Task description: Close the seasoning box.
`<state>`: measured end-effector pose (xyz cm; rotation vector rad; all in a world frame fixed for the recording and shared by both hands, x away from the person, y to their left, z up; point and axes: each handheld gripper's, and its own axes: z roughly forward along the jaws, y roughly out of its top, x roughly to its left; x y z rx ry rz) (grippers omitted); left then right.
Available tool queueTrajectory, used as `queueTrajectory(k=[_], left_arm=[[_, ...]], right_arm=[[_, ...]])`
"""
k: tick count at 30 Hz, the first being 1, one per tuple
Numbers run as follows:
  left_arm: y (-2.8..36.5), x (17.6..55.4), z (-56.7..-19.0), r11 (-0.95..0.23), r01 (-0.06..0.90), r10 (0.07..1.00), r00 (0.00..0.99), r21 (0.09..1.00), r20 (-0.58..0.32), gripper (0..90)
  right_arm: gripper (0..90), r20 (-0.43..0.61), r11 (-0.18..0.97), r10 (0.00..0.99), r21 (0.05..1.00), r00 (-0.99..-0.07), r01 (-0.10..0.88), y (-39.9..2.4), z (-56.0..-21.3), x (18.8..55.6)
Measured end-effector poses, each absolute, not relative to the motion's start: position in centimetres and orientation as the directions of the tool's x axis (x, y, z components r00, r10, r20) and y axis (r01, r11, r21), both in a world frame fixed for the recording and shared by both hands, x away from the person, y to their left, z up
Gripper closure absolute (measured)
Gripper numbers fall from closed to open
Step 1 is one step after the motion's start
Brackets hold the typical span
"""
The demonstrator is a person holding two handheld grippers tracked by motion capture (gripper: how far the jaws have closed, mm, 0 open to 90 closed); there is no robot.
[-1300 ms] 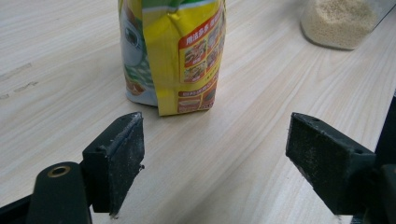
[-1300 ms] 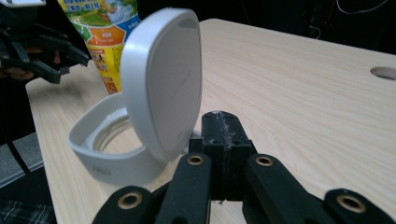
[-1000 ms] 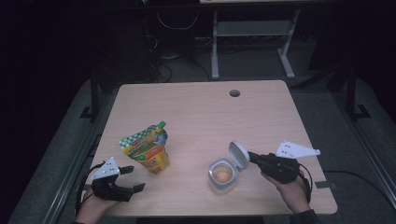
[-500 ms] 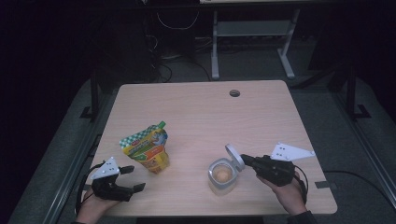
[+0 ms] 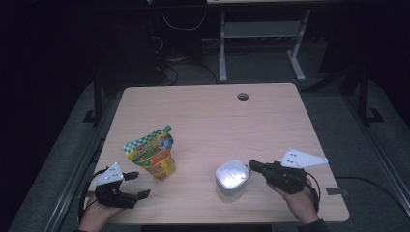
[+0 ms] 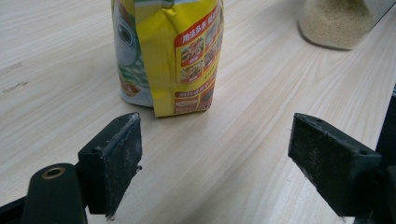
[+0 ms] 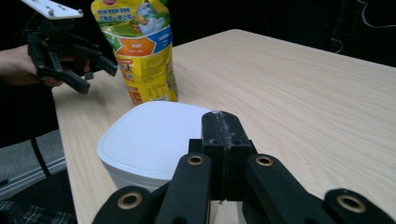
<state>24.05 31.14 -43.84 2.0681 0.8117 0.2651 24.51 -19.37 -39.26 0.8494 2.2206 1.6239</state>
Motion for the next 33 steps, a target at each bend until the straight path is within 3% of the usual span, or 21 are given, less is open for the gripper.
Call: queueTrajectory(k=[7,25,33], left_arm=[[31.1,24.1,-43.8,-0.403,0.452,0.638,0.762,0.796,-0.11,17.3],[31.2,24.1,-44.0,-0.409,0.453,0.635,0.765,0.793,-0.109,17.3],[31.2,24.1,-44.1,-0.408,0.453,0.633,0.766,0.793,-0.111,17.3]], right_arm=[[84.5,0.118,0.203,0.633,0.929,-0.766,0.311,-20.4,-39.6,24.8],[49.1,0.081,0.225,0.731,0.909,-0.678,0.351,-21.5,-41.2,25.5],[42.3,0.061,0.231,0.761,0.905,-0.646,0.358,-22.1,-42.7,25.8]])
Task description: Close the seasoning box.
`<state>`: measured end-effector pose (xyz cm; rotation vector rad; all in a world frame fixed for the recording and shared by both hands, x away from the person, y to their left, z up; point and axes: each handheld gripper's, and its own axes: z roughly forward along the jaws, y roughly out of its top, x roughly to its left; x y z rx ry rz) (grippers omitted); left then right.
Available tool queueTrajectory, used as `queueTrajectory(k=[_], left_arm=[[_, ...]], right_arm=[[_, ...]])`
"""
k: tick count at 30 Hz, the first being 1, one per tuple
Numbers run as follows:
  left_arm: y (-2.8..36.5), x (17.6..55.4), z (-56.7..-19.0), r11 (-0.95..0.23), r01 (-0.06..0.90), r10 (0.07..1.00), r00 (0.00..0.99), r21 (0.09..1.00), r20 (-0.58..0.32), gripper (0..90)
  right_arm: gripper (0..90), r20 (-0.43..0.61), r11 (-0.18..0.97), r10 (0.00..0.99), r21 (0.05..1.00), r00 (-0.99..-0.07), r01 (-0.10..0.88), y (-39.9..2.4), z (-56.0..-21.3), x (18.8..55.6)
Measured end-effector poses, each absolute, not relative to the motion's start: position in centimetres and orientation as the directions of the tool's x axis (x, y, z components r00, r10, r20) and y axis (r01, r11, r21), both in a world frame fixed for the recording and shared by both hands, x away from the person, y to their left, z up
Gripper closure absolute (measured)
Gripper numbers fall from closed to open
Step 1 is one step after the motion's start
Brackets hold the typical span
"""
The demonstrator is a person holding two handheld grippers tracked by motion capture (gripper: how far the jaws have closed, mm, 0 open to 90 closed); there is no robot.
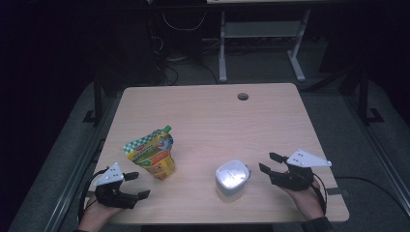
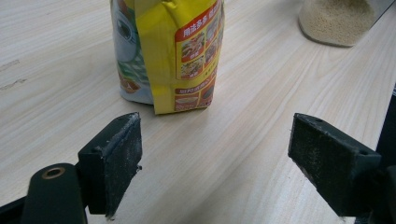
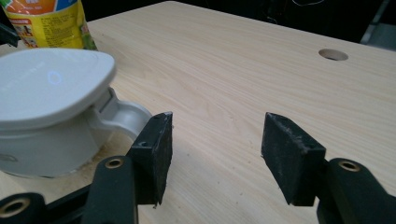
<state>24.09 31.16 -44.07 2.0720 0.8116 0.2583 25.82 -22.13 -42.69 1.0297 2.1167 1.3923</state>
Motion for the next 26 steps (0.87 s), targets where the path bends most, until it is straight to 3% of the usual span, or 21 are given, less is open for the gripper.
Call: queueTrajectory(k=[12,26], left_arm=[[31.0,24.2,-44.4,-0.421,0.45,0.626,0.773,0.788,-0.107,17.3],[30.9,24.4,-44.6,-0.419,0.446,0.626,0.772,0.791,-0.104,17.3]], right_arm=[[38.6,0.05,0.268,0.782,0.873,-0.622,0.407,-22.9,-45.5,26.8],[35.9,0.054,0.268,0.801,0.858,-0.596,0.438,-23.1,-46.2,27.0]])
